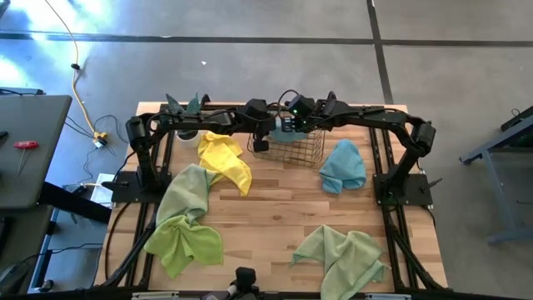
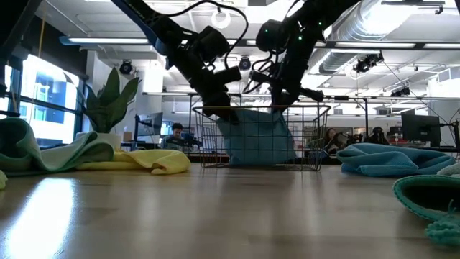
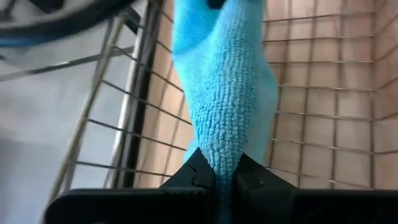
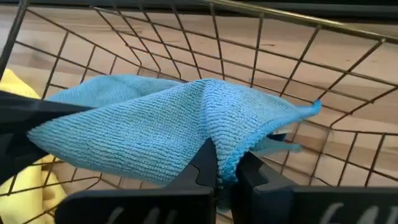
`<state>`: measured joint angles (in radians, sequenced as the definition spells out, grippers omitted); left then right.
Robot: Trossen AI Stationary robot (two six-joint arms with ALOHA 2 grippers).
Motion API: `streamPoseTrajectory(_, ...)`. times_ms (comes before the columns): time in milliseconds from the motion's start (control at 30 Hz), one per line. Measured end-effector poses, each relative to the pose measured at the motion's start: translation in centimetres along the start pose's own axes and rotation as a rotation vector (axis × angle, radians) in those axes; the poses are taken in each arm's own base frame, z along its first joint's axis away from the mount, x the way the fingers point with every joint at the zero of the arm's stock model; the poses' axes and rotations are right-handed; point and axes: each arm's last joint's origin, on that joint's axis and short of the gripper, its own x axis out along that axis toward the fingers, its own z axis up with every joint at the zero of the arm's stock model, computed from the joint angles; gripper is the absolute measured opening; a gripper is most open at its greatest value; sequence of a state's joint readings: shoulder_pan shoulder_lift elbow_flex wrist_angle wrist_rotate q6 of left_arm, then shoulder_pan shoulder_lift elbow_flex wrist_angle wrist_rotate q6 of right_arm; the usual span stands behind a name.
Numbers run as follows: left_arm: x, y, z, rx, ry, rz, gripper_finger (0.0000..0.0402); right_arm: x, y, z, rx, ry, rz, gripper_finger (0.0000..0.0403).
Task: Fold microfiber towels
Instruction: Put the bottom blue microfiber cloth in the basket
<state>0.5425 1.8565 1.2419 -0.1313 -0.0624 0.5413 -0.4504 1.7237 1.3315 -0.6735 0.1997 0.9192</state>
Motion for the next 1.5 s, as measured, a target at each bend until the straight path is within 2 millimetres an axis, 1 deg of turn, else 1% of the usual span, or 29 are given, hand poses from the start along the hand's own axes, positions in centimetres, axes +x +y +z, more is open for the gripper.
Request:
streamPoseTrajectory(167,0.0,-0.1,0.3,0.015,-0.007,0.023,0.0001,0.0,0.1,0.0,-0.001,-0.003,0.001,0.0000)
streamPoseTrajectory(400,-0.4,0.9,1.1,0.015,-0.012,0.190,0.0001,0.0,0.6,0.7,0.017,-0.104,0.035,0.0000)
streamPoseTrajectory(533,-0.9,1.6,2.2,0.046,-0.035,0.223,0.0001,0.0,0.7,0.7,0.011,-0.109,0.043,0.0000)
streamPoseTrajectory(633,-0.9,1.6,2.3,0.048,-0.051,0.183,0.0001,0.0,0.4,0.7,-0.007,-0.079,0.032,0.0000)
streamPoseTrajectory(767,-0.7,1.2,1.8,0.052,-0.014,0.126,0.0001,0.4,0.1,0.5,-0.025,-0.047,0.004,0.0000)
streamPoseTrajectory(867,-0.4,0.9,1.3,0.054,0.024,0.101,0.0001,1.0,0.1,0.3,-0.031,-0.032,-0.008,0.0000)
streamPoseTrajectory(1067,-0.4,0.9,1.3,0.036,0.020,0.091,0.0001,2.3,0.3,-0.1,-0.045,0.022,-0.004,0.0000)
streamPoseTrajectory(1300,-0.4,0.5,0.8,0.038,0.051,0.024,0.0001,2.3,0.4,-0.3,-0.066,0.024,-0.005,0.0001)
streamPoseTrajectory(1400,-0.4,0.3,0.8,0.019,0.052,0.013,0.0001,2.3,0.4,-0.5,-0.075,0.034,-0.009,0.0012)
streamPoseTrajectory(1500,-0.4,0.3,0.8,0.002,0.041,-0.008,0.0003,2.2,0.4,-0.7,-0.078,0.060,-0.007,0.0042)
